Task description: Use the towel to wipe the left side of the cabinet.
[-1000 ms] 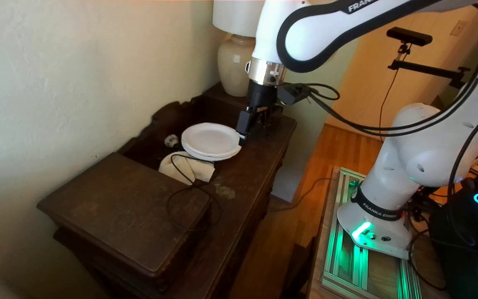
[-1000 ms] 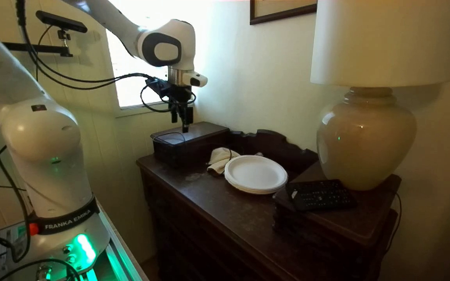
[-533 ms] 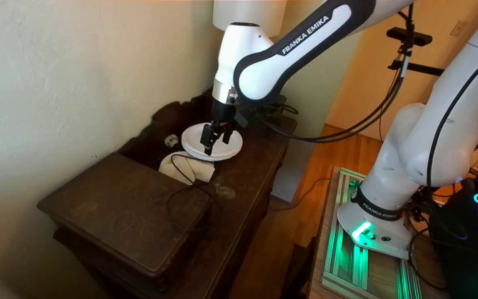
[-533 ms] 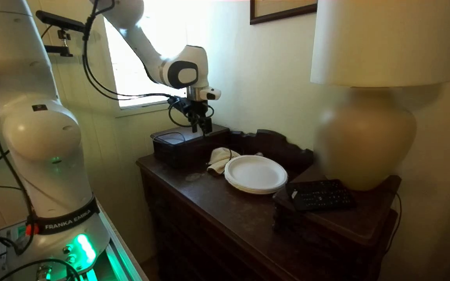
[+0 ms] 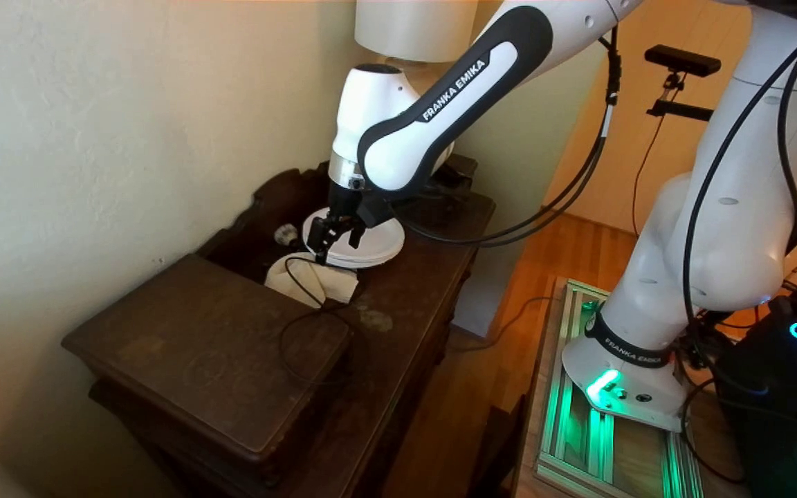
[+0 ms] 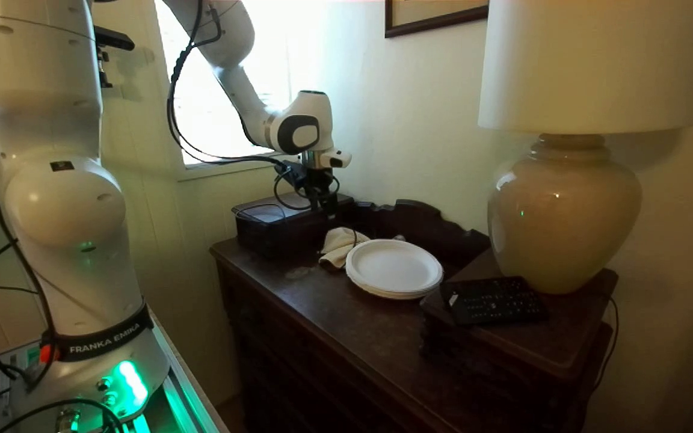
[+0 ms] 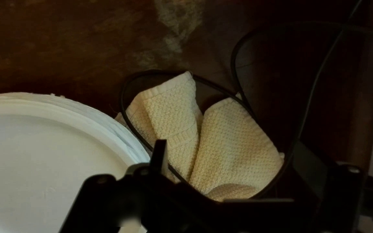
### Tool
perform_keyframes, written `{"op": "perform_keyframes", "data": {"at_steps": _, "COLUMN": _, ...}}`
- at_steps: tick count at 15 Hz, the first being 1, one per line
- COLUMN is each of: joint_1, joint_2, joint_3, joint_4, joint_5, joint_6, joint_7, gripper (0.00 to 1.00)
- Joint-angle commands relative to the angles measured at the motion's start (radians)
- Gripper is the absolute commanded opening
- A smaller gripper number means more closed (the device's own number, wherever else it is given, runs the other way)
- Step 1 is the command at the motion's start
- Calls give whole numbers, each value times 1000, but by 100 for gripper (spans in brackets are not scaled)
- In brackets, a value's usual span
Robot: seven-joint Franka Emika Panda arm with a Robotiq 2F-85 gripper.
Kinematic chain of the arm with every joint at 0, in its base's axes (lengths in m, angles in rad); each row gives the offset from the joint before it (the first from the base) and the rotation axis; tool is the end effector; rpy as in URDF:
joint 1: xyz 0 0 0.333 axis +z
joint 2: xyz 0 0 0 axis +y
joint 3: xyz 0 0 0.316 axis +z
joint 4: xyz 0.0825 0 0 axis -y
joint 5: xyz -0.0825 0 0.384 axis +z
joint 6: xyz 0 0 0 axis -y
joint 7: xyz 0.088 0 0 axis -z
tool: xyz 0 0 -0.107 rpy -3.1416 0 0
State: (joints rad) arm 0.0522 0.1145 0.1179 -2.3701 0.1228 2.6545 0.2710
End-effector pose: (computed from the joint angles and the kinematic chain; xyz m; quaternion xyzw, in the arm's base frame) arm 0.5156 0.0853 0.2935 -0.9903 0.1026 -0.0740 0.0575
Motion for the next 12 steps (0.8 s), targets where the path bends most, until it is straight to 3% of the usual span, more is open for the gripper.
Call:
{"op": "perform_keyframes", "data": {"at_steps": 1, "joint_1": 16, "joint_2": -1, "joint_3": -17, "joint_4": 2, "joint_5": 5, "joint_6": -3, "joint_7": -3, "gripper": 100}}
{"op": "perform_keyframes", "data": {"at_steps": 8, "joint_1": 48, "joint_2": 144, "joint_3": -69, "joint_4": 56, "joint_5": -64, "joint_6": 127, "joint_7": 135, "gripper": 100}}
{"op": "perform_keyframes", "data": {"at_steps": 12, "joint_1": 120, "joint_2": 242, "joint_3": -148, "joint_4": 106, "joint_5": -112, "joint_6": 216, "joint_7": 237, "gripper": 100}}
